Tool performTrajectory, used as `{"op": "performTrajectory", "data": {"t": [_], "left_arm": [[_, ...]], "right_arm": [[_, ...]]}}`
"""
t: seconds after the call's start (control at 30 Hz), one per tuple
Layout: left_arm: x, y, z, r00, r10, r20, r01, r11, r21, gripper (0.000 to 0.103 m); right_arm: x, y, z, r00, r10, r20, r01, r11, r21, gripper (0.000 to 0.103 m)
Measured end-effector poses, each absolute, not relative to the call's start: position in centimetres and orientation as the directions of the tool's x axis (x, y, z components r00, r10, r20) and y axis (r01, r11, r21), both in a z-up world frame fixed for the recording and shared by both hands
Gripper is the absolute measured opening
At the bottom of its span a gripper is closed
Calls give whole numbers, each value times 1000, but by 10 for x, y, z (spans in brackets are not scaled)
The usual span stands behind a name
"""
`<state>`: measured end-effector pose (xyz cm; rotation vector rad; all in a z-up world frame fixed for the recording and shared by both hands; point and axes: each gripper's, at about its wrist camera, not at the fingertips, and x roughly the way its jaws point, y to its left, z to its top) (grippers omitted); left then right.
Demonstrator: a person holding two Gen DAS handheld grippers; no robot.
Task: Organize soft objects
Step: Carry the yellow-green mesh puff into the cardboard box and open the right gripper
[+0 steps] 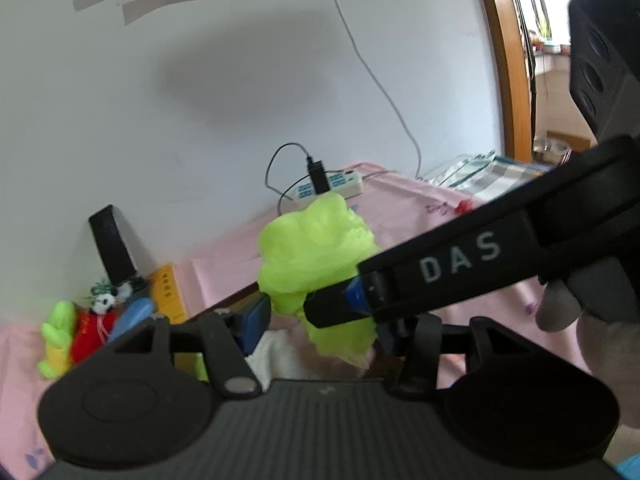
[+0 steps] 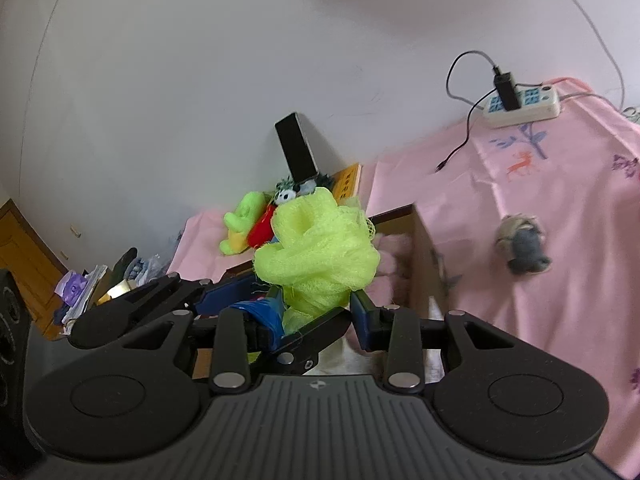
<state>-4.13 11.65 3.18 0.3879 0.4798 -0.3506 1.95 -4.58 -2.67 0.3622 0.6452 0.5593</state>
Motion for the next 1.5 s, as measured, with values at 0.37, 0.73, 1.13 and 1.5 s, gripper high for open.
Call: {"op": "performTrajectory", "data": {"t": [0.37,0.73,1.13,1.5], "left_arm": [[-36,138,4,779,-205,-592,442,850,288,60],[-27,146,-7,741,-214,-636,458,855,245,64],[-36,132,-5,771,-220,-598,474,825,307,64],[-28,141,-13,721,-268,-639,514,825,233,64]], "right_arm": [[36,-18,-54,546,594,-591,-298,797,526,23],[32,-25,-50,541,564,-623,-315,824,472,23],[46,-25,-12,663,623,-414,-363,752,551,23],[72,2,-44,534,629,-565,-321,769,553,21]]}}
